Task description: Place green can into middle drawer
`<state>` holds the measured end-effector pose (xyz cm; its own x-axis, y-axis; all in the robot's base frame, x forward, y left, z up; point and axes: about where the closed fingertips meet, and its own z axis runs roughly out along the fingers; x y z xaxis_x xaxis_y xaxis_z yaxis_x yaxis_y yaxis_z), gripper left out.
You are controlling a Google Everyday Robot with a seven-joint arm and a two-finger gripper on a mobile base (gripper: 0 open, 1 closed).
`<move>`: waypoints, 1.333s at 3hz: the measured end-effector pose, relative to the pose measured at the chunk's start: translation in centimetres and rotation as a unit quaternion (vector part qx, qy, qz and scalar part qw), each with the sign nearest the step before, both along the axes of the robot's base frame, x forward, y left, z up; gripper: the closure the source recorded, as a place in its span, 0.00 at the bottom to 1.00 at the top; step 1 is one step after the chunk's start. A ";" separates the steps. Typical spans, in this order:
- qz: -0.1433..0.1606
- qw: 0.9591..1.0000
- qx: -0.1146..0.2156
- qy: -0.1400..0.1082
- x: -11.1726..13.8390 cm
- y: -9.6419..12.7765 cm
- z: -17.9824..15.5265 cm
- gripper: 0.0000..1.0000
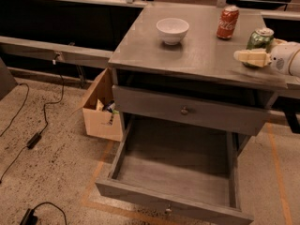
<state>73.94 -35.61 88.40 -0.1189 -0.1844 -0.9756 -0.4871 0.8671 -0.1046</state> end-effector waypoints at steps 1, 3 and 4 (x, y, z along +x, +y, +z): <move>0.006 1.000 -0.009 0.004 -0.9 -0.4 0.4 0.48; 0.064 0.994 0.047 0.072 -8.9 1.7 3.4 0.94; 0.128 0.983 0.083 0.104 -15.5 3.7 5.0 1.00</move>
Offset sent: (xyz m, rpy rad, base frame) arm -0.0808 -0.0017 0.0271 0.0139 0.1296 0.0801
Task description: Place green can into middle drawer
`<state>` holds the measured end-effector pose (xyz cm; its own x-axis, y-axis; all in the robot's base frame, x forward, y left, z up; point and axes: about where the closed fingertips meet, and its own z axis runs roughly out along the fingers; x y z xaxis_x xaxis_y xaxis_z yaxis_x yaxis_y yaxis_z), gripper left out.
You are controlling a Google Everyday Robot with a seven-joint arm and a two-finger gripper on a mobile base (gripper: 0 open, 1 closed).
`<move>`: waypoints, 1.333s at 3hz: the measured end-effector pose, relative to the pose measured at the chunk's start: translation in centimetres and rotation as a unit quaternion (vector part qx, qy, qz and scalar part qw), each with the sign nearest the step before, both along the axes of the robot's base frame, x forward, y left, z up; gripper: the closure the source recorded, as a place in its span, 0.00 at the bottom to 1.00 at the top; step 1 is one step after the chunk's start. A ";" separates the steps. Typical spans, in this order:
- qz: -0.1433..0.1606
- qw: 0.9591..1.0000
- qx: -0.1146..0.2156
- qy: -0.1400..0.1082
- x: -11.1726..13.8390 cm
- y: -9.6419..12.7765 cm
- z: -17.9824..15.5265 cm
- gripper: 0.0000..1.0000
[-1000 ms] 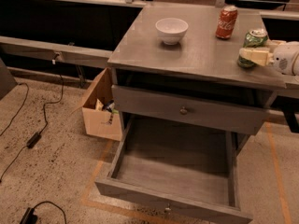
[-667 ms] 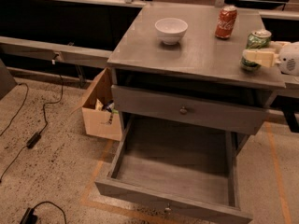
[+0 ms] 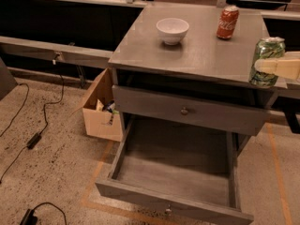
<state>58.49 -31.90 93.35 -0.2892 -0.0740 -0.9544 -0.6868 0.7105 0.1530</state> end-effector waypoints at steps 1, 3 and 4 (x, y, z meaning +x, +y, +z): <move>0.019 1.000 0.004 0.008 -1.3 0.5 -0.1 1.00; 0.018 0.999 0.031 0.008 -6.2 3.4 -0.3 1.00; 0.017 0.996 0.080 -0.017 -9.6 6.1 -3.3 1.00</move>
Offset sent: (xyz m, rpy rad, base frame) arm -0.0585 0.0247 -0.0120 0.0104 0.0944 0.0409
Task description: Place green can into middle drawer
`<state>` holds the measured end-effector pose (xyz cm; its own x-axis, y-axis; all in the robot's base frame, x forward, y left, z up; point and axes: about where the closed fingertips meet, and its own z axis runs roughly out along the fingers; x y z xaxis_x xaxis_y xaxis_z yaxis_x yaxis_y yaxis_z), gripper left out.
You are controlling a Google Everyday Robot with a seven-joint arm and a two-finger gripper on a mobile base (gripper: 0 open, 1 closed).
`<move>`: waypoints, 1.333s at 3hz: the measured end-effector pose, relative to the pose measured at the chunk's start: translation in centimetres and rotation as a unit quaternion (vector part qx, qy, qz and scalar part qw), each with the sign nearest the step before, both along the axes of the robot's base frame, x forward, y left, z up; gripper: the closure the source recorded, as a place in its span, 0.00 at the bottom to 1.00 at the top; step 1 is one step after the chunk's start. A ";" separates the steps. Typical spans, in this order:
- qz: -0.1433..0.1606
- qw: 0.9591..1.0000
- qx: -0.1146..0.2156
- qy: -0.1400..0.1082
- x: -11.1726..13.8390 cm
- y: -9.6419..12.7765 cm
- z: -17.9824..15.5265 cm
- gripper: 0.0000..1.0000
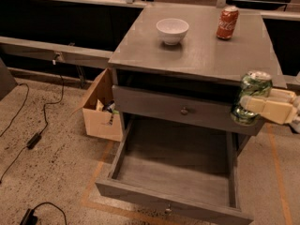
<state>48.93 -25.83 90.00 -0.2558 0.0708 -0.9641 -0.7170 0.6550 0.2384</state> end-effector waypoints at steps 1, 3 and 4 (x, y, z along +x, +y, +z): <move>0.024 0.999 0.014 -0.027 -1.9 4.9 -5.3 1.00; 0.067 0.994 -0.063 -0.056 -2.6 12.2 -16.6 1.00; 0.068 0.994 -0.065 -0.054 -2.6 12.4 -16.9 1.00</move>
Offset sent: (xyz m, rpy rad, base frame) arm -0.0307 0.1274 -0.1926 -0.2442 -0.2274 0.1229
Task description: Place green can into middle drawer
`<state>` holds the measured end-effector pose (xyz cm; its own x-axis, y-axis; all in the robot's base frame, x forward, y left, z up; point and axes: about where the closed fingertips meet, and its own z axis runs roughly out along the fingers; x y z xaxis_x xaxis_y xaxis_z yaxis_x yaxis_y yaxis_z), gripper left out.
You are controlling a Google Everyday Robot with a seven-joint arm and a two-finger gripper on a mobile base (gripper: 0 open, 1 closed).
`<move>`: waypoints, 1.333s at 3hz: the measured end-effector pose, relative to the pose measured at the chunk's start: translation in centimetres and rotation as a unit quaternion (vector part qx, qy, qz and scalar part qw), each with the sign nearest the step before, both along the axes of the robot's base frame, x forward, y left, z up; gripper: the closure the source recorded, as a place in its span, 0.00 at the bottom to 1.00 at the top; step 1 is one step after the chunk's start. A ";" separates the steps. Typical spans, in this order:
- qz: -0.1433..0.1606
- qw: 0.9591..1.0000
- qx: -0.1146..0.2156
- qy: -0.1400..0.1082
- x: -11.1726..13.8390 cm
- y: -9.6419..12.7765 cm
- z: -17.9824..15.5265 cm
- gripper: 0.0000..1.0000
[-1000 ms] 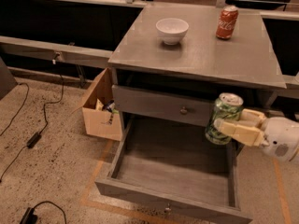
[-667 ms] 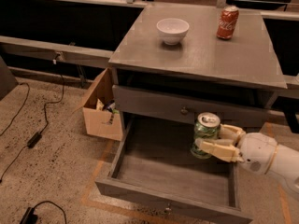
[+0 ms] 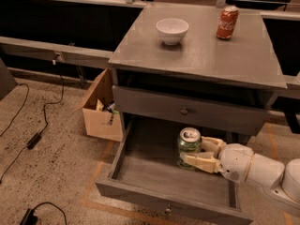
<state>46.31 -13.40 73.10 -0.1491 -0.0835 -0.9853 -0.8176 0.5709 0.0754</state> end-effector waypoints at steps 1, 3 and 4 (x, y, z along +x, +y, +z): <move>-0.018 1.000 0.003 0.010 -0.3 0.2 -3.4 1.00; -0.020 0.999 -0.036 -0.030 3.8 1.2 -15.0 1.00; -0.010 0.997 -0.050 -0.055 6.5 1.8 -17.7 1.00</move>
Offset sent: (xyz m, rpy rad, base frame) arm 0.0270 0.0034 -0.1753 -0.0826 -0.0496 -0.0932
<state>52.86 -11.63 55.43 -0.0434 -0.1803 -0.9827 -0.8060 0.5875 -0.0722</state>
